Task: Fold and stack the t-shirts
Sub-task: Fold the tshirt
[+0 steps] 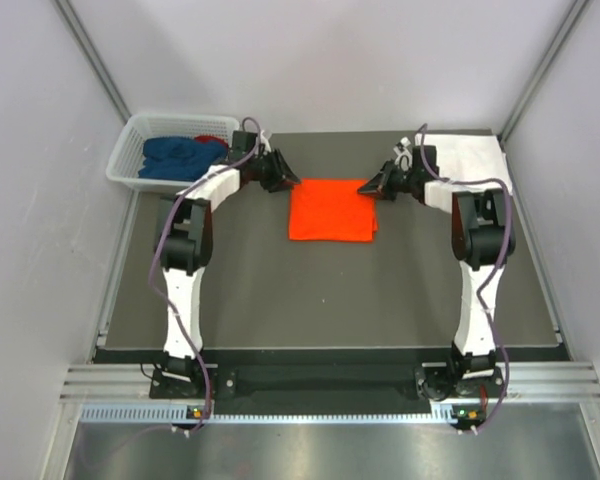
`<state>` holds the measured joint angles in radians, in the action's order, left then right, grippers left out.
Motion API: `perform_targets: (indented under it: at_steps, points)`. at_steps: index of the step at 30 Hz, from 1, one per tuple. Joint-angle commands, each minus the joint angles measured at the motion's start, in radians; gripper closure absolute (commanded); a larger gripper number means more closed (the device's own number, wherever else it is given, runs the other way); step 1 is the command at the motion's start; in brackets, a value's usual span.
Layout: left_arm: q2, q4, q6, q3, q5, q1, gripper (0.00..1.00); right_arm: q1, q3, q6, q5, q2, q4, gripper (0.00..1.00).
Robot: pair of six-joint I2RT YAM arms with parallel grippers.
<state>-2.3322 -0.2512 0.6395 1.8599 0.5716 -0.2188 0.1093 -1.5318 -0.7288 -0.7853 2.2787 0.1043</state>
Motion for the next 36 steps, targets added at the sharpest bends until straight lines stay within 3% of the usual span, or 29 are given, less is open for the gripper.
perform_targets:
  at_steps: [1, 5, 8, 14, 18, 23, 24, 25, 26, 27, 30, 36]
  points:
    - [0.258, -0.022, -0.083, -0.178, -0.015, -0.005, 0.59, 0.013, 0.123, 0.094, -0.003, -0.211, -0.031, 0.99]
    - [0.344, 0.105, -0.060, -0.472, 0.016, -0.010, 0.59, 0.016, 0.274, 0.126, -0.009, -0.277, 0.011, 0.99]
    - [0.338, 0.127, -0.052, -0.566, 0.063, -0.017, 0.59, 0.020, 0.366, 0.141, 0.001, -0.282, 0.041, 0.99]
    - [0.324, 0.112, -0.066, -0.654, 0.004, -0.014, 0.60, 0.020, 0.455, 0.187, 0.046, -0.234, 0.034, 0.99]
    - [0.332, -0.017, -0.090, -0.620, -0.088, -0.005, 0.60, 0.020, 0.476, 0.209, 0.098, -0.307, -0.015, 0.99]
    - [0.381, -0.022, -0.097, -0.611, -0.101, 0.012, 0.57, 0.020, 0.449, 0.242, 0.213, -0.444, -0.084, 0.71]
    - [0.376, -0.029, -0.095, -0.602, -0.098, 0.013, 0.57, 0.020, 0.397, 0.249, 0.245, -0.450, -0.145, 0.61]
    - [0.373, -0.052, -0.093, -0.596, -0.096, 0.013, 0.58, 0.020, 0.366, 0.270, 0.270, -0.444, -0.173, 0.57]
    - [0.388, -0.106, -0.100, -0.576, -0.131, 0.013, 0.58, 0.020, 0.246, 0.320, 0.315, -0.396, -0.248, 0.49]
    - [0.389, -0.106, -0.100, -0.574, -0.131, 0.013, 0.58, 0.020, 0.245, 0.321, 0.325, -0.395, -0.249, 0.49]
    - [0.434, -0.128, -0.124, -0.561, -0.141, 0.012, 0.58, 0.020, 0.107, 0.356, 0.356, -0.323, -0.328, 0.35]
    - [0.476, -0.103, -0.090, -0.556, -0.058, 0.010, 0.58, 0.020, -0.118, 0.403, 0.354, -0.124, -0.405, 0.30]
